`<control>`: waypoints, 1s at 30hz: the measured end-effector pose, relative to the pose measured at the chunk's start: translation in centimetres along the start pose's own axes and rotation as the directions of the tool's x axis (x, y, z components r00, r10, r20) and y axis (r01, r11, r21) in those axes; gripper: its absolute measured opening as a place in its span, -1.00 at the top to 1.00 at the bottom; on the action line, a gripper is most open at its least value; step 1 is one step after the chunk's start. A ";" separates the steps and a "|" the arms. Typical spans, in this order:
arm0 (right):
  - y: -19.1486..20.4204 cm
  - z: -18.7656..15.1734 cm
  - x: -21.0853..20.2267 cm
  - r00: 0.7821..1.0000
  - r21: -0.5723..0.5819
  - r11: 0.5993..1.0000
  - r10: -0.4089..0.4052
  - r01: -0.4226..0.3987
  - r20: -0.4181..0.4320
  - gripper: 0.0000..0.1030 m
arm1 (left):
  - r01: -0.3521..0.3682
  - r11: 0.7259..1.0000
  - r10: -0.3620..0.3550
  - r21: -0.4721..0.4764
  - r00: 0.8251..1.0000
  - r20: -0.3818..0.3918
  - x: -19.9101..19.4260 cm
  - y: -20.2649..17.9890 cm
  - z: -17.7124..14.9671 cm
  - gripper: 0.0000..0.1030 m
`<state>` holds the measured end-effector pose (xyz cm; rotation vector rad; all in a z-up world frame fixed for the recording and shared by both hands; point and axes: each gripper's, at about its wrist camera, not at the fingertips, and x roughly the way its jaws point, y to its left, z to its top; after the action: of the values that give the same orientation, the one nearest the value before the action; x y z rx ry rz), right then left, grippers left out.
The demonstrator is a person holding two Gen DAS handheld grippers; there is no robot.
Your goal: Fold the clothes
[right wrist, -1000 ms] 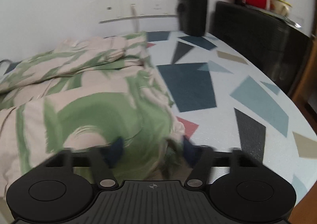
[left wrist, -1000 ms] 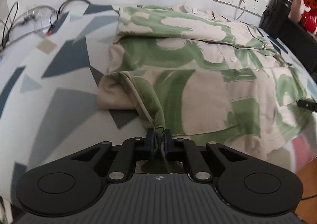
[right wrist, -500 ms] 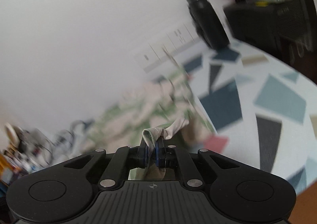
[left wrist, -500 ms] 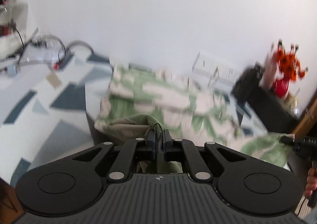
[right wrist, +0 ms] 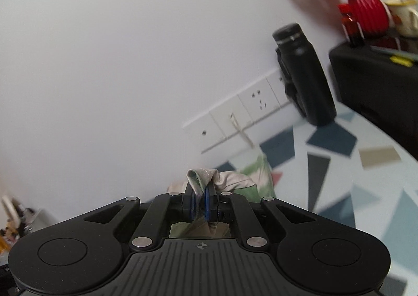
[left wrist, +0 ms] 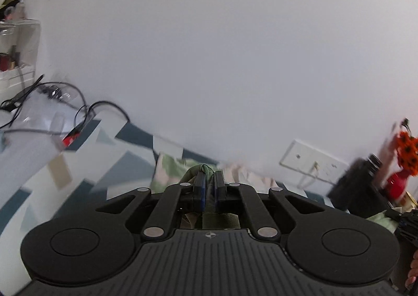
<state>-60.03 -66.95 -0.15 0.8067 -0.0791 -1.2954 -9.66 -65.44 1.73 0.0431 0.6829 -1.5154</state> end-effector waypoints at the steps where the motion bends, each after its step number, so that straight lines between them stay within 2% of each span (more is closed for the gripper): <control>1: 0.3 0.5 1.1 1.000 -0.008 1.000 -0.012 0.012 0.006 0.87 | 0.003 1.000 -0.003 0.003 1.000 -0.002 1.4 0.4 0.6 0.88; 7: 1.2 2.0 8.3 0.993 -0.033 0.993 -0.117 0.117 -0.002 0.88 | 0.026 1.000 -0.024 0.015 0.994 -0.110 11.1 2.8 1.4 0.88; 13: 0.0 2.3 15.2 0.977 -0.022 0.977 -0.211 0.211 -0.020 0.87 | 0.052 0.998 -0.047 0.022 0.981 -0.188 18.4 4.4 2.0 0.88; 15: -0.5 2.4 17.7 0.971 -0.015 0.972 -0.236 0.235 -0.029 0.88 | 0.051 0.998 -0.045 0.021 0.974 -0.222 21.1 4.9 2.4 0.80; 16: -0.9 2.5 19.2 0.965 -0.006 0.966 -0.258 0.258 -0.043 0.87 | 0.034 0.999 -0.030 0.013 0.966 -0.258 23.0 5.1 2.4 0.58; 17: -1.3 2.5 20.8 0.958 0.004 0.960 -0.280 0.280 -0.057 0.85 | 0.006 1.000 -0.001 0.016 0.960 -0.280 24.5 5.4 2.5 0.02; 18: -1.8 2.5 22.4 0.951 0.014 0.953 -0.301 0.303 -0.073 0.71 | -0.028 0.999 0.036 0.031 0.958 -0.286 25.7 5.4 2.8 -0.29; 19: -2.1 2.5 24.1 0.940 0.039 0.943 -0.324 0.330 -0.102 0.37 | -0.057 0.997 0.068 0.046 0.957 -0.283 26.7 5.5 3.1 -0.44; 21: -2.7 2.5 26.0 0.924 0.080 0.924 -0.366 0.375 -0.107 0.05 | -0.086 0.994 0.097 0.063 0.973 -0.210 26.9 5.3 4.5 -0.45; 23: -2.2 2.5 26.3 0.910 0.082 0.907 -0.409 0.414 -0.069 -0.12 | -0.071 0.997 0.077 0.043 0.984 -0.160 25.7 5.4 5.9 -0.47; 25: -1.3 1.9 26.2 0.921 0.049 0.921 -0.383 0.387 -0.063 -0.30 | -0.041 0.999 0.045 0.034 0.990 -0.135 24.2 5.7 6.8 -0.60; 27: -0.2 1.0 26.1 0.930 -0.014 0.936 -0.352 0.353 -0.102 -0.30 | -0.029 0.996 0.042 0.081 0.987 -0.153 22.6 6.1 6.1 -0.76; 30: 1.0 -0.9 24.3 0.919 -0.072 0.928 -0.373 0.366 -0.129 -0.42 | -0.016 0.982 0.063 0.186 0.966 -0.252 20.2 6.9 3.0 -0.78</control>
<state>-51.30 -87.68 -9.38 0.8986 0.2273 -1.5848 -3.96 -84.21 -7.25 0.3976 0.7414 -1.5446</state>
